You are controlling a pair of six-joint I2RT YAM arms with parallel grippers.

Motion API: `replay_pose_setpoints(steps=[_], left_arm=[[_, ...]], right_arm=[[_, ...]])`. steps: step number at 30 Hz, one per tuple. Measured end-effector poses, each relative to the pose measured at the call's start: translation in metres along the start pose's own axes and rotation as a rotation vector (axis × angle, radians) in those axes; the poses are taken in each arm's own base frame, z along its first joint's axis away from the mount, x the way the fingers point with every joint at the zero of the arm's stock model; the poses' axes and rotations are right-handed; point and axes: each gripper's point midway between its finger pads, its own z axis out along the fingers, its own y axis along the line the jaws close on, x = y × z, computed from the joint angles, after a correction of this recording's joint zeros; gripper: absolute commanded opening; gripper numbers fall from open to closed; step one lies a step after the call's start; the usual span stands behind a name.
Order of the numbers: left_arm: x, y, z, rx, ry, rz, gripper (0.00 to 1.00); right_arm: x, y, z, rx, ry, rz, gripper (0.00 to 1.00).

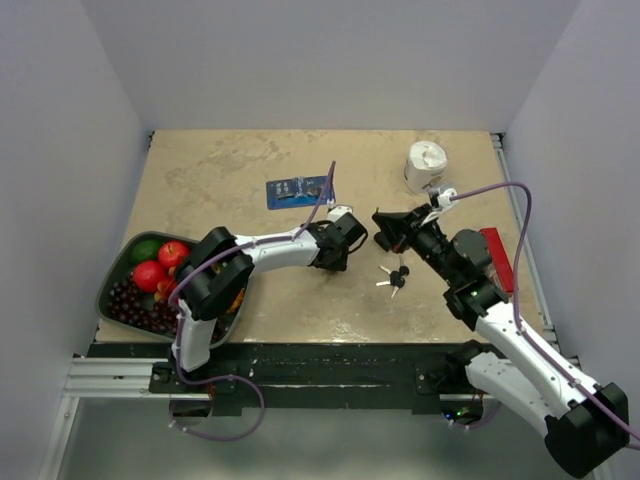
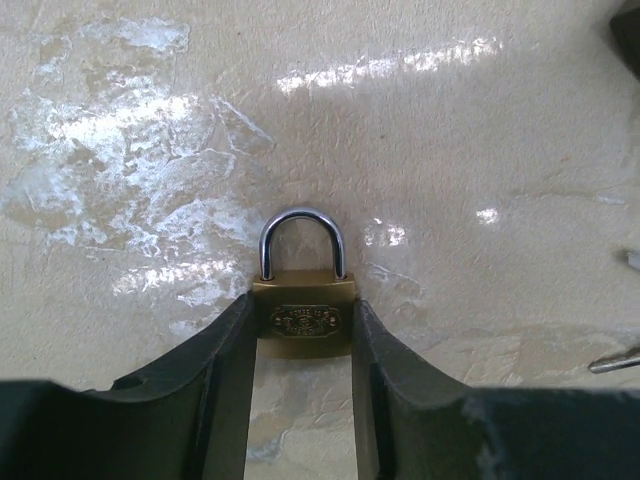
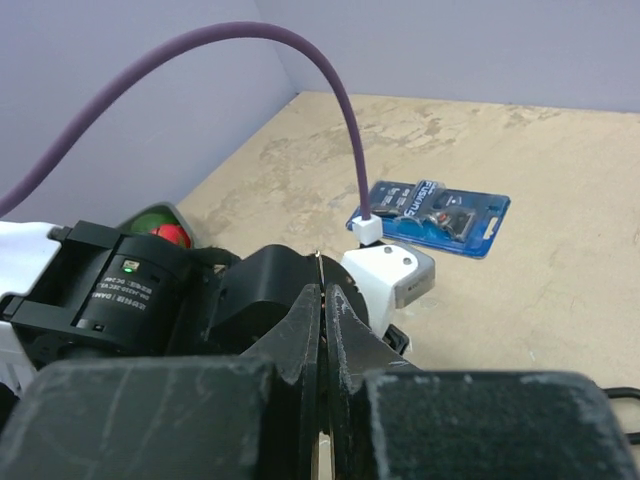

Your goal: Unlock with the key

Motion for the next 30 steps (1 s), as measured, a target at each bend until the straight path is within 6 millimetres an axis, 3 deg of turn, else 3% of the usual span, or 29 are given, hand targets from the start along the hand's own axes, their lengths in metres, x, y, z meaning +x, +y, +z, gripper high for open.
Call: replay_pose_setpoints(steps=[5,14,24,30], left_arm=[[0.000,0.003,-0.005,0.135,-0.017,-0.094,0.00],[-0.012,0.018,-0.004,0.318,0.017,-0.239,0.00],[-0.014,0.040,-0.009,0.371,0.001,-0.325,0.00],[-0.017,0.051,-0.015,0.377,-0.044,-0.384,0.00]], right_arm=[[0.012,-0.003,-0.003,0.008,0.021,0.038,0.00],[0.075,-0.019,-0.003,0.056,0.163,0.141,0.00],[0.177,0.014,0.011,-0.018,0.438,0.210,0.00],[0.205,0.010,0.024,-0.002,0.500,0.258,0.00]])
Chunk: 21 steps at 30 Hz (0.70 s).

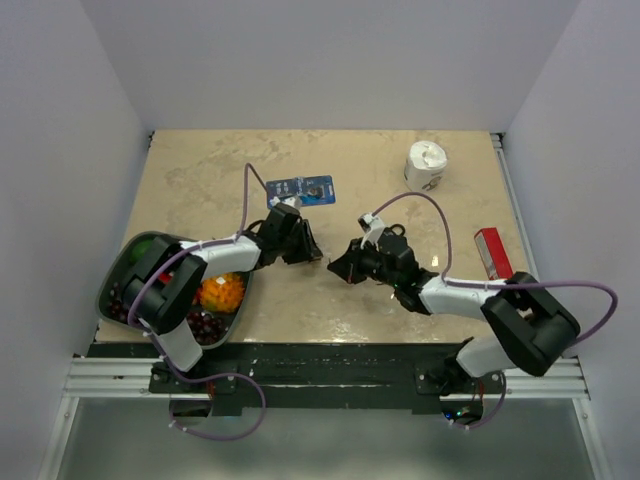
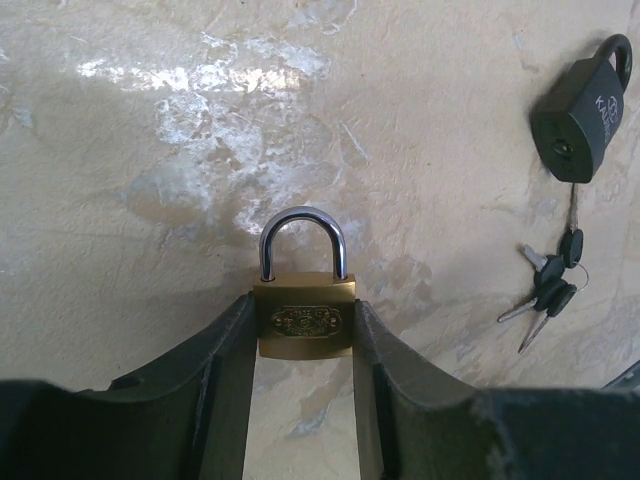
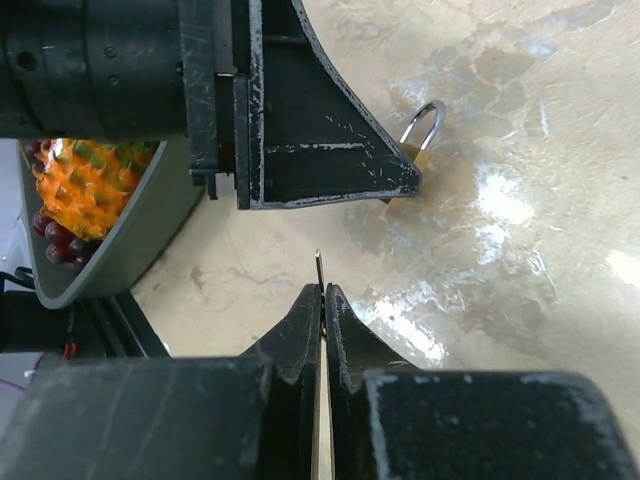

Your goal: Unlock with the key

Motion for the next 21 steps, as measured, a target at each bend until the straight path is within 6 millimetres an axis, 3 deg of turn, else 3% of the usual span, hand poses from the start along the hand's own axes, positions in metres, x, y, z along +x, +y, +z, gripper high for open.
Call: replay_pose_setpoints(steps=[9,21], left_arm=[[0.001,0.005,0.002,0.004,-0.024,-0.038,0.00],[0.002,0.008,0.004,0.033,-0.035,-0.094,0.00]], right_arm=[[0.021,-0.012,0.035,0.002,0.064,0.083,0.00],[0.048,-0.028,0.054,0.003,0.113,0.131,0.00]])
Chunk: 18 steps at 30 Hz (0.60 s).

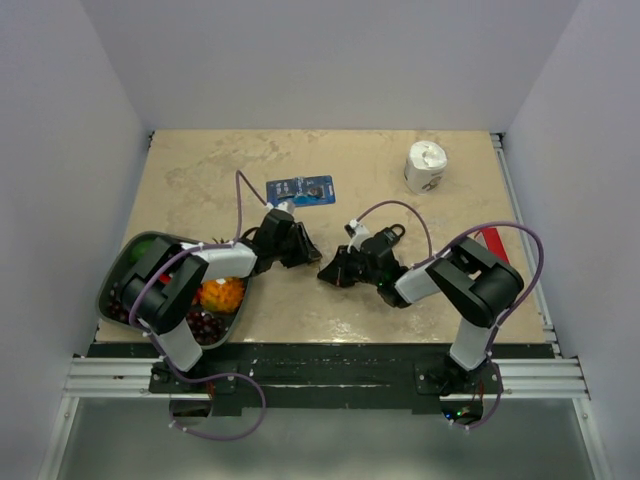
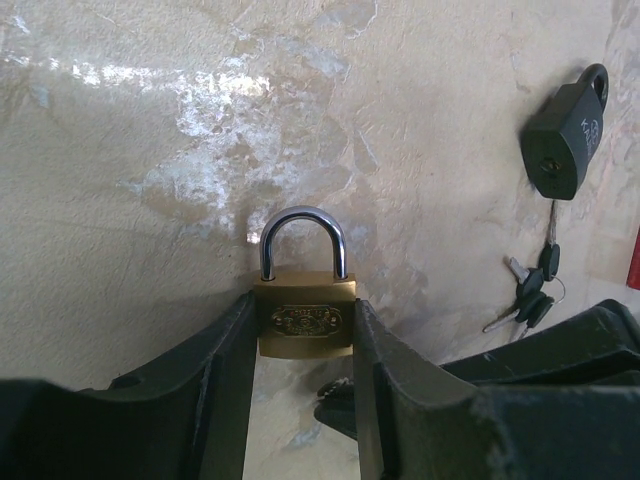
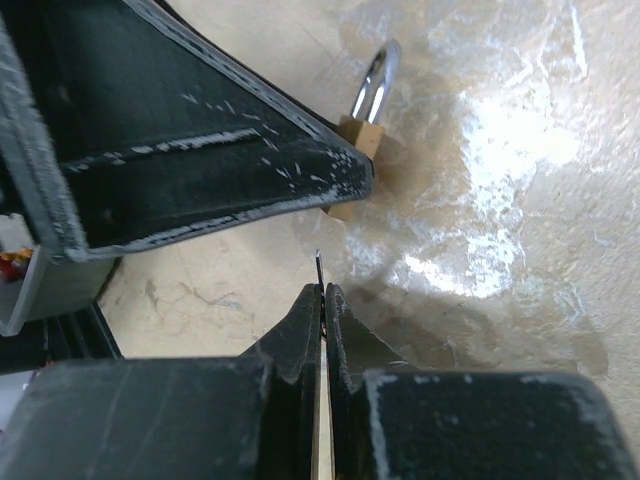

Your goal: Unlock with the key

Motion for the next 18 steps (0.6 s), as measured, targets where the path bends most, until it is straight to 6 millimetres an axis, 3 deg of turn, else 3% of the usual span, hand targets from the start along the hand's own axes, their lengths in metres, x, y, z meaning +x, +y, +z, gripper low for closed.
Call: replay_pose_setpoints(steps=[18], left_arm=[[0.000,-0.001,0.000,0.039,-0.008,-0.013,0.00]], right_arm=[[-0.004,0.013,0.016,-0.064,0.019,0.061,0.00]])
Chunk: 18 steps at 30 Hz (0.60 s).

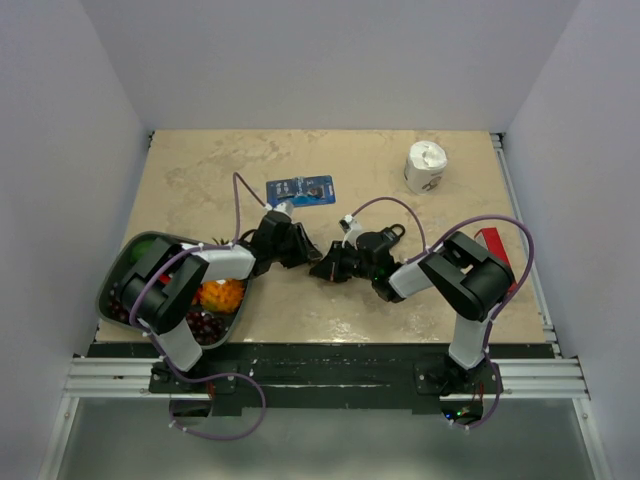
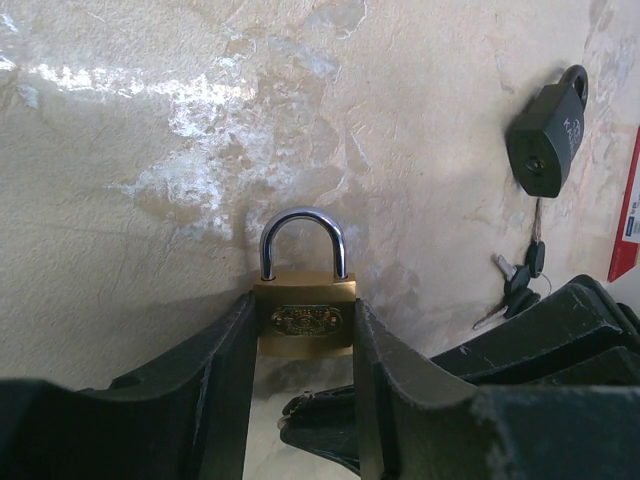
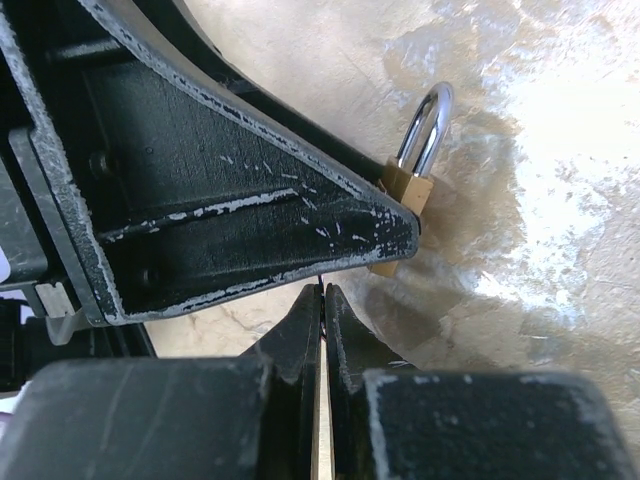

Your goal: Unlock with the key

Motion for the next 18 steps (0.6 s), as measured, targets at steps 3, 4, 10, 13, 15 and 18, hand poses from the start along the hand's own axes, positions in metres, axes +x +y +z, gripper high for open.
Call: replay_pose_setpoints(steps=[3,4,10,13,15,18], left_arm=[[0.0000,0.0001,0.0000,0.006,-0.002,-0.007,0.00],[-0.0002,-0.0001,0.0000,0.010,-0.005,-0.011,0.00],[0.0037,0.0031,-0.0059,0.035,-0.018,-0.014,0.00],[0.0035,0.0026,-0.0066,0.041,-0.022,-0.013,0.00],[0.0029,0.0024,-0.0067,0.043,-0.024,-0.013,0.00],[0.0031,0.0024,-0.0072,0.047,-0.027,-0.012,0.00]], right_arm=[[0.0015,0.0016,-0.0004,-0.007,0.007,0.014,0.00],[0.0018,0.0022,-0.0006,-0.009,0.010,0.020,0.00],[-0.0007,-0.0033,-0.0066,-0.013,0.006,0.077,0.00],[-0.0026,-0.0069,-0.0093,-0.013,0.008,0.094,0.00],[-0.0028,-0.0067,-0.0098,-0.017,0.010,0.096,0.00],[-0.0023,-0.0065,-0.0098,-0.019,0.013,0.102,0.00]])
